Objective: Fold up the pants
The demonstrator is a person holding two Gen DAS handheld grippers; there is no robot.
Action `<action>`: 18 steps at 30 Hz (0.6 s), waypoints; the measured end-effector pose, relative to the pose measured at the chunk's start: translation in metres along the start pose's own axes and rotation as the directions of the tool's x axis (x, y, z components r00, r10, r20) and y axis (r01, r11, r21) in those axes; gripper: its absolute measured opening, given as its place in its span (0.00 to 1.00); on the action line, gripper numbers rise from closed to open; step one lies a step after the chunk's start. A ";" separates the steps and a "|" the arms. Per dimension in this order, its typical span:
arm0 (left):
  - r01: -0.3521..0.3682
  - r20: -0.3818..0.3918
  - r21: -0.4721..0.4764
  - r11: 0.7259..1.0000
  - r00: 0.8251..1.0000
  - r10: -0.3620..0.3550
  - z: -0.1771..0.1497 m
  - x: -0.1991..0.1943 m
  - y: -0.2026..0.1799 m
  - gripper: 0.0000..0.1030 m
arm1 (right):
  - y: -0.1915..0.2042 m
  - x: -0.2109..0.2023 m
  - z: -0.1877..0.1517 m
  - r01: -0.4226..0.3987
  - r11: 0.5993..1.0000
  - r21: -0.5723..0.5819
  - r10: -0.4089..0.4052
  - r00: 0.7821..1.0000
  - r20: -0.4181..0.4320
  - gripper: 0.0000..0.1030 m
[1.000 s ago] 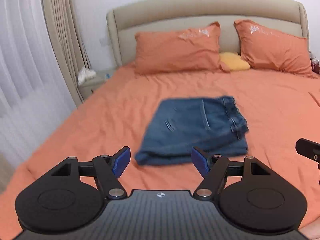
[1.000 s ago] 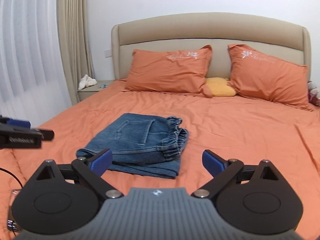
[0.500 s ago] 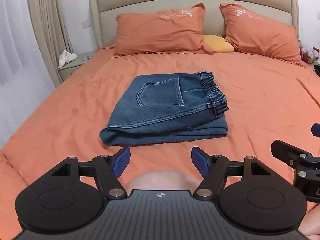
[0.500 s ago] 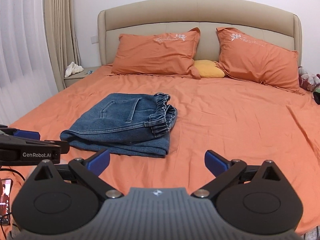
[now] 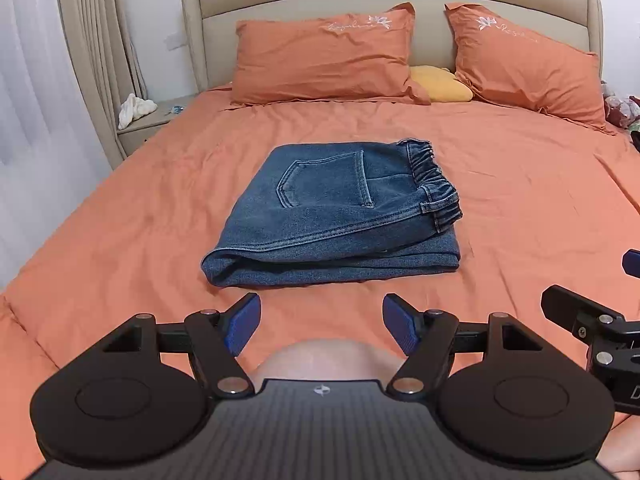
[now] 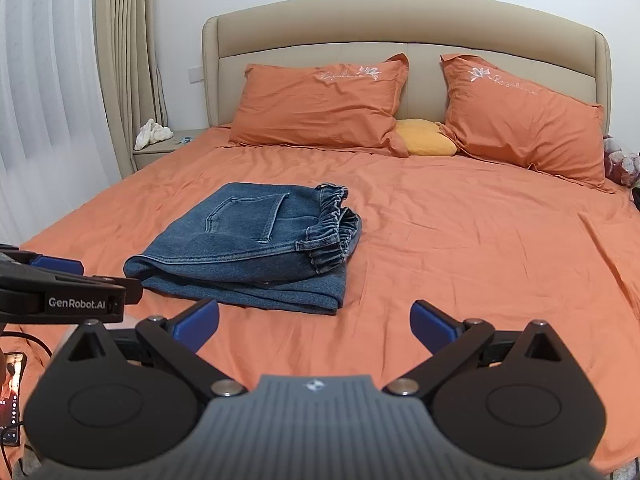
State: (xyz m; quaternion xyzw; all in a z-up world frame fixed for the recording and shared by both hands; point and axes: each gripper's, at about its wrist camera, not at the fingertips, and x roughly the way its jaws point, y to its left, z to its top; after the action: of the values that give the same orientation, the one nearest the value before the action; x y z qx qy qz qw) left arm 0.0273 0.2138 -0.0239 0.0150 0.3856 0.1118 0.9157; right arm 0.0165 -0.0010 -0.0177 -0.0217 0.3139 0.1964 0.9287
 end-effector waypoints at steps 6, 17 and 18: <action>0.002 -0.006 -0.001 1.000 1.000 -0.002 0.000 0.000 0.000 0.79 | -0.002 -0.001 0.001 -0.003 1.000 0.002 0.003 1.000 -0.013 0.95; 0.007 0.000 0.005 1.000 1.000 -0.007 -0.003 -0.007 -0.008 0.79 | -0.004 -0.002 0.002 0.004 1.000 0.011 -0.004 1.000 -0.018 0.95; 0.009 0.000 0.006 1.000 1.000 -0.009 -0.002 -0.007 -0.008 0.80 | -0.005 -0.002 0.001 0.005 1.000 0.010 -0.005 1.000 -0.019 0.95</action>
State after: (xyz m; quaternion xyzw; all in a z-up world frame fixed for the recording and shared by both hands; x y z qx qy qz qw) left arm 0.0224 0.2045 -0.0217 0.0159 0.3861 0.1065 0.9161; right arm 0.0176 -0.0057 -0.0158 -0.0195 0.3236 0.1924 0.9262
